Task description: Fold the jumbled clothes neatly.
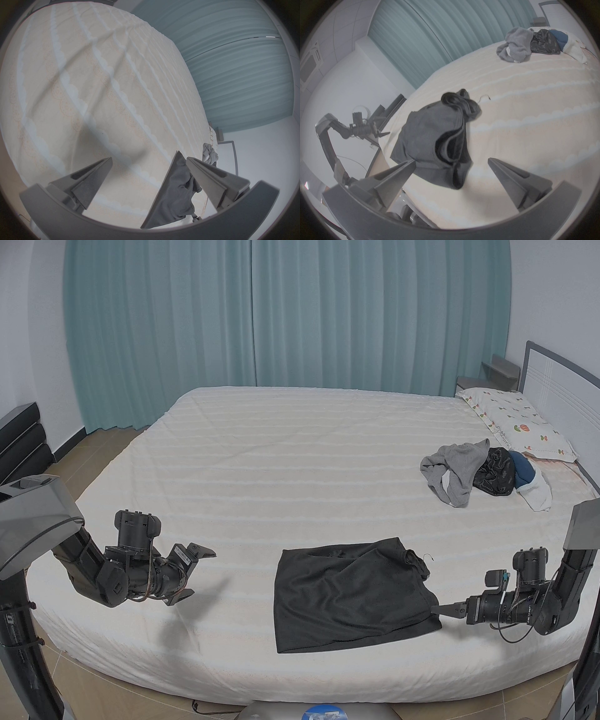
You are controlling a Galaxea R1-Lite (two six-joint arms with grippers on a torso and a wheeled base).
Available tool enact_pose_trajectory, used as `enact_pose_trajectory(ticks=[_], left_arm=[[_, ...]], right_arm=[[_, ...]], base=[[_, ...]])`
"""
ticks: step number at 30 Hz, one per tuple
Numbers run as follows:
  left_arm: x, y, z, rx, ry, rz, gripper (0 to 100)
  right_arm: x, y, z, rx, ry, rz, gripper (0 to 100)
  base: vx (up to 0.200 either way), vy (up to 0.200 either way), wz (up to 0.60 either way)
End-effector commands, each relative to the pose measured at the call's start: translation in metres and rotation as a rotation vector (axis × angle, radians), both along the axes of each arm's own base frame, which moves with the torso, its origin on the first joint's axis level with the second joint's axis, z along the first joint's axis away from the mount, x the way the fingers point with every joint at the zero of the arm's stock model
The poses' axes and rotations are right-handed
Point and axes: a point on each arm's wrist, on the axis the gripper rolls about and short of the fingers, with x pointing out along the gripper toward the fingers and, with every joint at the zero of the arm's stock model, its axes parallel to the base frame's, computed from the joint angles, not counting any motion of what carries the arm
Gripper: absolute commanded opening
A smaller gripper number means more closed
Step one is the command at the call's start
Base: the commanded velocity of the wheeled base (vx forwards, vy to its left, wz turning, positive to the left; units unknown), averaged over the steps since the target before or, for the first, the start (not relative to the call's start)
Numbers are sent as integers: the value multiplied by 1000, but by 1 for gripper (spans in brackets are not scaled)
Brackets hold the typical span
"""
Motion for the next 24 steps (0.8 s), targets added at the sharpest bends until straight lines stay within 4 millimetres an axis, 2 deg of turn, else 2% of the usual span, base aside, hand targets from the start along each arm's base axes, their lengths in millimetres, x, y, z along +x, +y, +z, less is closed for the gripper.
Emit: enact_pose_trajectory(ticks=[1,5,6,10,11,15,24], left_arm=[[0,0,0,0,1,0,100],[0,0,-1,0,2,0,100],[0,0,-1,0,2,0,100],[0,0,-1,0,2,0,100],[0,0,-1,0,2,0,100],[0,0,-1,0,2,0,100],[0,0,-1,0,2,0,100]], right_arm=[[5,3,7,46,-39,-19,100],[10,12,5,97,-40,-29,100],[15,20,2,131,-41,-24,100],[19,32,-12,147,-30,-9,100],[19,32,-14,145,-26,-9,0],[16,31,-23,135,12,-16,0],[5,17,-17,95,-9,-28,0]], base=[[0,0,0],[0,0,0],[0,0,0],[0,0,0],[0,0,0],[0,0,0],[0,0,0]])
